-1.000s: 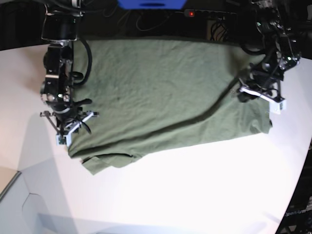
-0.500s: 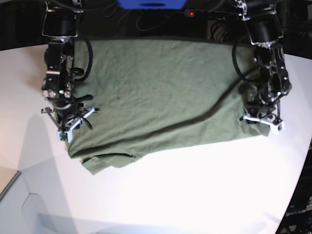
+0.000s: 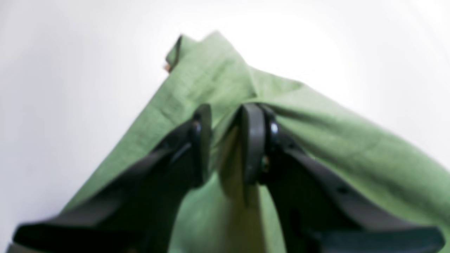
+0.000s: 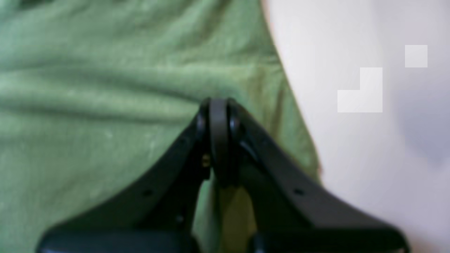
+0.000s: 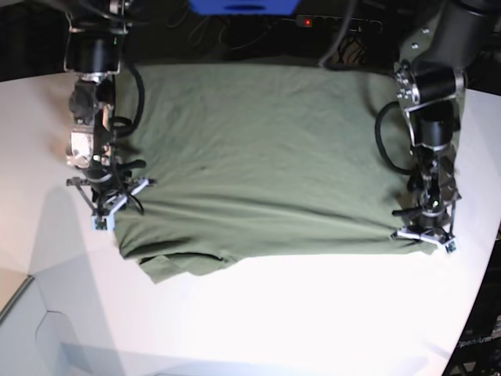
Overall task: Layout the t-shirt on the table in an organized manner, then fold the t-shirt properly
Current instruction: 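Pull the shirt edges apart with both grippers to smooth it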
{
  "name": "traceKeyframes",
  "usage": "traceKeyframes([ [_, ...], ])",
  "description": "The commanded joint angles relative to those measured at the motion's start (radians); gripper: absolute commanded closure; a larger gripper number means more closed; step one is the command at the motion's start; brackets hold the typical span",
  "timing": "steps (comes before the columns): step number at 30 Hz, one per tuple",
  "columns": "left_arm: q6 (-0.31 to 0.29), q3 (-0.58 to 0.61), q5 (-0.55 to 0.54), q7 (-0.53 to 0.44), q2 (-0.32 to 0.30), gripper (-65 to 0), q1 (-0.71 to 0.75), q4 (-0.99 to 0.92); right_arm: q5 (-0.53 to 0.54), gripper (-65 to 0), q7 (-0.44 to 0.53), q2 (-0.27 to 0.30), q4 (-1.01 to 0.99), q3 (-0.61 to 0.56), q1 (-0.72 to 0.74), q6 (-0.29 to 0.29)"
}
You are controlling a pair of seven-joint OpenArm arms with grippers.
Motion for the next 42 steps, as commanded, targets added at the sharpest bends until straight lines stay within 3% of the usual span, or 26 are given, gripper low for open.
traceKeyframes([
  [1, 0.007, 0.0, -0.004, 0.034, -0.001, -15.0, -0.026, 0.007, -0.009, 0.0, -0.029, 0.019, -0.024, 0.004, 0.021, -0.003],
  [9, 0.007, -0.005, -0.016, 0.038, 0.018, -15.0, -0.117, 0.09, -0.01, 0.0, 0.005, 0.061, -0.186, 0.011, 0.202, -0.003],
  [11, 0.007, -0.009, -0.016, 0.081, 0.03, -15.0, -0.111, 0.18, -0.01, 0.0, 0.008, 0.062, -0.172, 0.011, 0.224, -0.003],
  [14, 0.007, -0.011, -0.03, 0.199, 0.036, -15.0, -0.034, 0.394, -0.007, 0.0, -0.005, 0.087, -0.054, 0.013, 0.213, -0.003],
  [19, 0.007, -0.011, -0.148, 0.376, 0.028, -15.0, 0.178, 0.768, -0.006, 0.0, -0.066, 0.084, 0.206, 0.013, 0.09, -0.003],
  [26, 0.007, -0.011, -0.191, 0.433, 0.036, -15.0, 0.506, 0.99, -0.004, 0.0, -0.129, 0.012, 0.424, 0.008, -0.144, -0.003],
  [33, 0.007, -0.008, -0.188, 0.416, 0.03, -15.0, 0.558, 0.845, -0.004, 0.0, -0.124, -0.025, 0.358, 0.007, -0.164, -0.003],
  [36, 0.007, 0.0, -0.182, 0.336, 0.028, -15.0, 0.503, 0.728, -0.004, 0.0, -0.121, -0.024, 0.259, 0.007, -0.112, -0.003],
  [42, 0.007, 0.018, -0.182, 0.226, 0.028, -15.0, 0.334, 0.472, -0.009, 0.0, -0.023, -0.001, 0.006, 0.01, 0.015, -0.003],
])
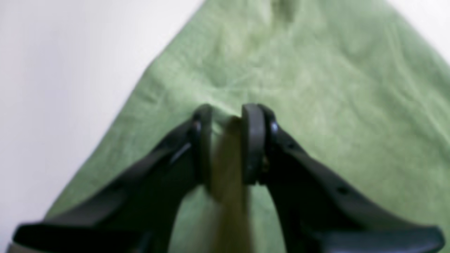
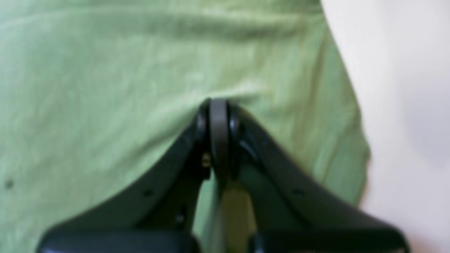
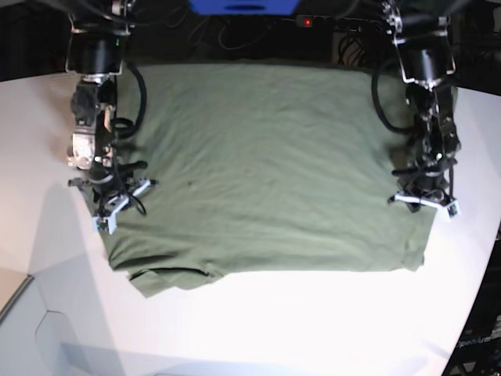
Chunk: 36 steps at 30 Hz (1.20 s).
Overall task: Layout the t-shirt on the table in an organized manner, then fold the t-shirt properly
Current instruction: 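Pull the shirt edges apart with both grippers to smooth it, then slide both grippers along the shirt sides toward the collar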
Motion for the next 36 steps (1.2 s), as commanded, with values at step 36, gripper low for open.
traceKeyframes([
  [36, 0.018, 0.274, -0.214, 0.042, -0.145, -15.0, -0.074, 0.16, -0.005, 0.0, 0.118, 0.132, -0.052, 0.008, 0.155, -0.009],
])
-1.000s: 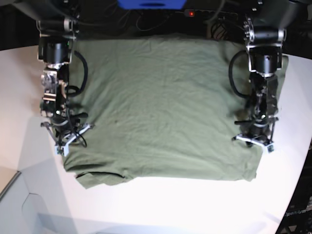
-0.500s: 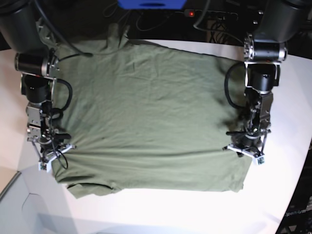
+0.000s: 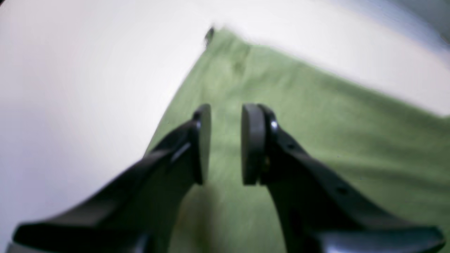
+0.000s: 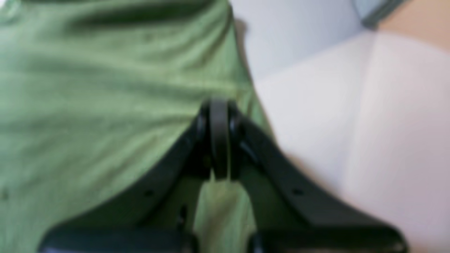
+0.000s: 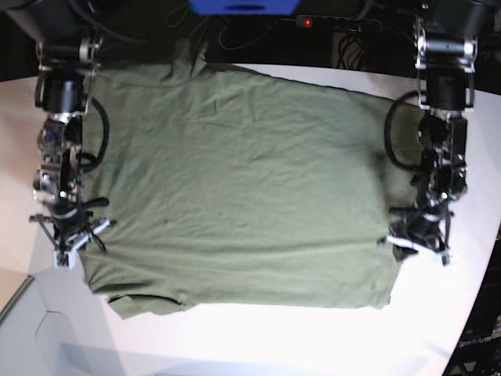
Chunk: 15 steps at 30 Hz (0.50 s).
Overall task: Layout the t-shirt on the table in an organized manner, then fold the t-shirt properly
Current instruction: 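Slide both grippers along the shirt sides toward the collar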
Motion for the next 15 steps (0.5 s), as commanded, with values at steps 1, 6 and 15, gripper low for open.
traceKeyframes([
  [1, -0.003, -0.002, -0.006, -0.005, -0.01, -15.0, 0.019, 0.016, 0.011, 0.0, 0.0, -0.005, 0.065, 0.0, -0.019, 0.007],
  [6, -0.007, -0.002, -0.006, -0.01, -0.012, -15.0, 0.128, -0.002, 0.011, 0.0, -0.052, -0.068, 0.208, 0.0, -0.179, 0.007],
  [15, -0.009, -0.002, -0.006, -0.012, -0.009, -15.0, 0.229, -0.005, 0.011, 0.0, -0.025, -0.092, 0.008, -0.001, -0.128, 0.009],
])
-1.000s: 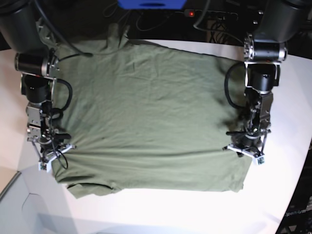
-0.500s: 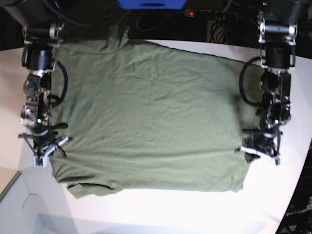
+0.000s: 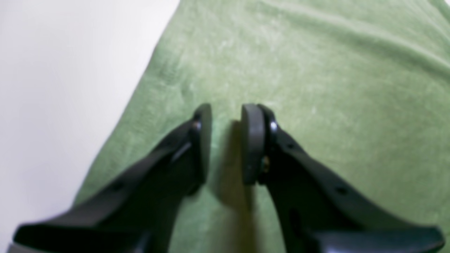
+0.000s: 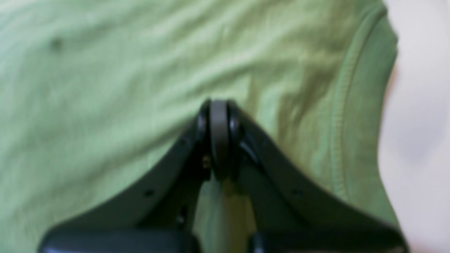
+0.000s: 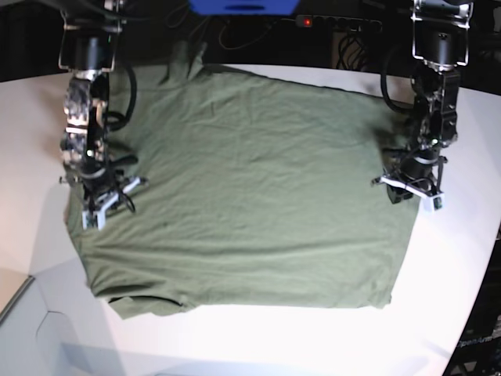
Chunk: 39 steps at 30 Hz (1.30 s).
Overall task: Layout the t-shirt on the table in an organized manner, then fold the t-shirt properly
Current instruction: 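Slide both grippers along the shirt sides toward the collar, then grasp the shirt's collar-side corners with both grippers and pull outward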
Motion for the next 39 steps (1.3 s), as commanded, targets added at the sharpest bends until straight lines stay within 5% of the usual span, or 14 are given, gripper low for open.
traceKeyframes([
  [1, 0.016, 0.001, 0.003, 0.063, -0.007, -15.0, 0.031, -0.004, -0.011, 0.0, -0.019, 0.011, -0.036, -0.001, 0.024, -0.003],
  [8, 0.016, 0.0, 0.003, 0.062, -0.012, -15.0, 0.015, -0.024, -0.014, 0.0, 0.083, 0.042, -0.283, -0.007, 0.182, -0.003],
  [17, 0.016, 0.0, 0.004, 0.062, -0.013, -15.1, -0.118, -0.09, -0.014, 0.0, 0.085, 0.042, -0.289, -0.002, 0.225, -0.003],
  [28, 0.015, -0.167, -0.005, 0.074, -0.007, -15.2, -0.038, 0.202, -0.01, 0.0, 0.08, 0.06, 0.314, 0.003, -0.082, -0.003],
  [35, 0.016, -0.255, -0.005, 0.168, -0.001, -15.6, 0.175, 0.446, 0.027, 0.0, -0.088, 0.029, 0.564, 0.079, -0.264, -0.003],
  [39, 0.019, -0.356, -0.005, 0.241, 0.051, -25.8, 0.278, 0.495, 0.108, -6.9, -0.133, 0.019, 0.625, 0.147, -0.352, 0.018],
])
